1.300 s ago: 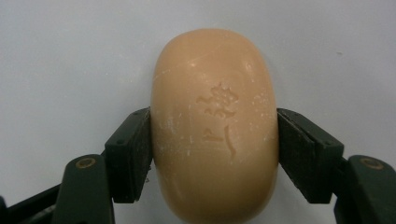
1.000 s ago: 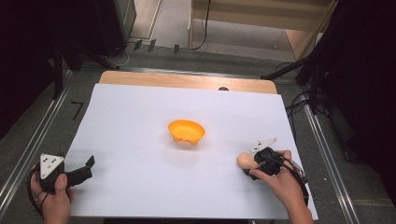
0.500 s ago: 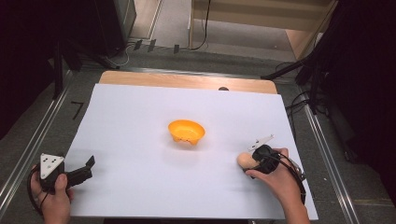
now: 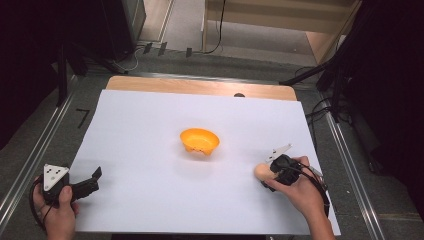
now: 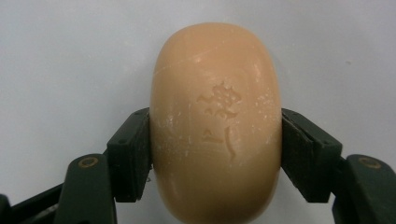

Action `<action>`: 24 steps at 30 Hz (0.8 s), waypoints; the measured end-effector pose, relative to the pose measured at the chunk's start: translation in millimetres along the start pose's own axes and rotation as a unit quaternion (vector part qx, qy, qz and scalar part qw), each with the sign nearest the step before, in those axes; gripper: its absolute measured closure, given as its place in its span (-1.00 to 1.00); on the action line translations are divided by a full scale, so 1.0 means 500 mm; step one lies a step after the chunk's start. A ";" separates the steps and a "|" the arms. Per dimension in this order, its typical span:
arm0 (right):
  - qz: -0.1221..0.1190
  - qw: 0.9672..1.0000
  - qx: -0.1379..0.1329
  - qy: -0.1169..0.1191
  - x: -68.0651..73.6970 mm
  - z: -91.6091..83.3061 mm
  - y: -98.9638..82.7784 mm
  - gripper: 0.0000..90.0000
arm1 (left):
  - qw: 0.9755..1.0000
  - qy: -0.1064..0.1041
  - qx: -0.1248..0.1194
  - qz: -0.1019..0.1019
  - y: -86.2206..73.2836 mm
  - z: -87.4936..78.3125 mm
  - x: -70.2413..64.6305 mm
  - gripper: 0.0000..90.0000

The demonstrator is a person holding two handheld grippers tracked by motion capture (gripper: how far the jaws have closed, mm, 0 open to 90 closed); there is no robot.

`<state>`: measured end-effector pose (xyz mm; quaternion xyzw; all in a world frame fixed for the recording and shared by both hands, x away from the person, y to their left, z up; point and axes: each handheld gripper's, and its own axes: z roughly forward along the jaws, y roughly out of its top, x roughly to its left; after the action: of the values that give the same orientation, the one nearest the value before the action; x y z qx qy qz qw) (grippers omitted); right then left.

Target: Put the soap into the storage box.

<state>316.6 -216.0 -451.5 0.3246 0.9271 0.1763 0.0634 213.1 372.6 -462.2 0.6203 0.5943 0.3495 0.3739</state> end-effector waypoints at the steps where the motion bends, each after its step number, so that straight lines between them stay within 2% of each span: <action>1: 0.000 1.000 -0.001 0.000 0.001 -0.003 0.001 -0.26 | 1.000 0.000 0.000 0.000 0.000 0.000 0.000 -1.00; 8: -0.011 1.000 -0.013 0.001 -0.006 -0.025 0.016 -0.26 | 1.000 0.000 -0.001 0.001 0.000 0.000 0.000 -1.00; 14: -0.037 0.999 -0.014 0.000 -0.005 -0.034 0.042 -0.26 | 1.000 -0.001 0.000 0.000 0.000 0.000 0.000 -1.00; 15: -0.048 0.999 -0.010 -0.002 -0.004 -0.037 0.053 -0.26 | 1.000 -0.002 0.000 0.000 0.000 0.000 0.001 -1.00; 20: -0.062 0.998 -0.011 -0.003 0.000 -0.045 0.073 -0.26 | 1.000 -0.002 0.002 0.000 0.000 0.000 0.001 -1.00; 24: -0.084 0.996 -0.010 -0.006 0.002 -0.052 0.102 -0.26 | 1.000 -0.004 0.000 -0.001 0.000 0.000 0.001 -1.00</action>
<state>339.3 -185.7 -408.4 0.2463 0.9487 0.1780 0.0868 213.0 373.4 -462.1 0.6208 0.5938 0.3466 0.3768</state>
